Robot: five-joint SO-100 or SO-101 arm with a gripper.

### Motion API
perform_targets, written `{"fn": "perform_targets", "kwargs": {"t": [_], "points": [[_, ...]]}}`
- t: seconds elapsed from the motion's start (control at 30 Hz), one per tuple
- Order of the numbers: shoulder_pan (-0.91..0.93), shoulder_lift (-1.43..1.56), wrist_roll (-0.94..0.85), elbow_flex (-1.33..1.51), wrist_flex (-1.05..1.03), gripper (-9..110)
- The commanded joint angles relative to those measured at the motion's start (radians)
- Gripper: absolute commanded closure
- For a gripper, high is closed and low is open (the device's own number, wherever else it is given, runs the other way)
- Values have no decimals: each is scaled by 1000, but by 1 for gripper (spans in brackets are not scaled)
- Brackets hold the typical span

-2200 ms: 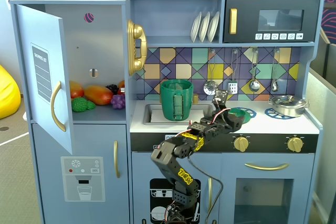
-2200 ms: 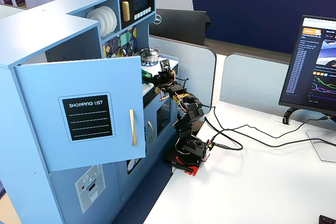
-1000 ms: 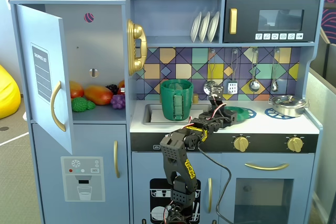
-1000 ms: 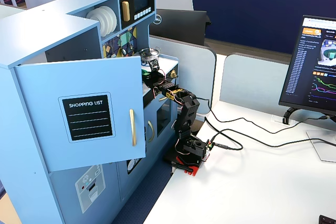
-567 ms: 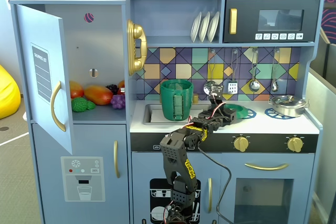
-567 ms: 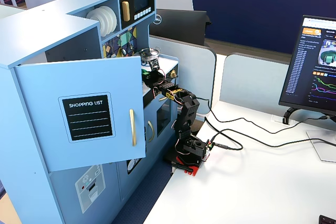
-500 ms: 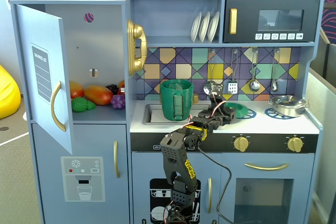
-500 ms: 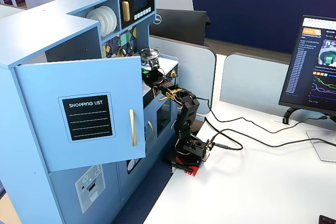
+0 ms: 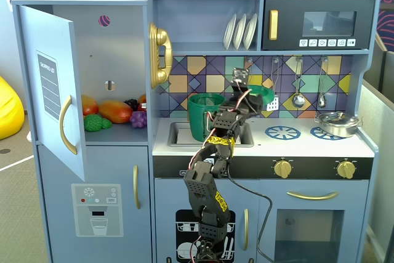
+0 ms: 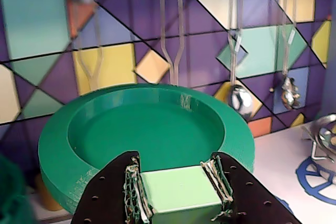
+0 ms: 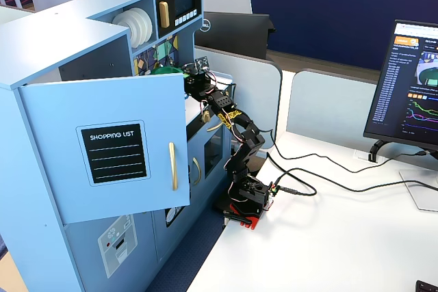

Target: Pick up the lid from the counter and put it on the green recipient

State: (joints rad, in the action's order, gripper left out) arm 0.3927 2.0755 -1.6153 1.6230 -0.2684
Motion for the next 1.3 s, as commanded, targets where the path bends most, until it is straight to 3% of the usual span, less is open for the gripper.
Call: {"fn": "perform_targets", "kwargs": {"t": [0.0, 0.7, 1.27], "points": [[-55, 78, -25, -164, -114, 102], [-293, 63, -95, -241, -195, 102], [-357, 29, -81, -204, -199, 102]]}}
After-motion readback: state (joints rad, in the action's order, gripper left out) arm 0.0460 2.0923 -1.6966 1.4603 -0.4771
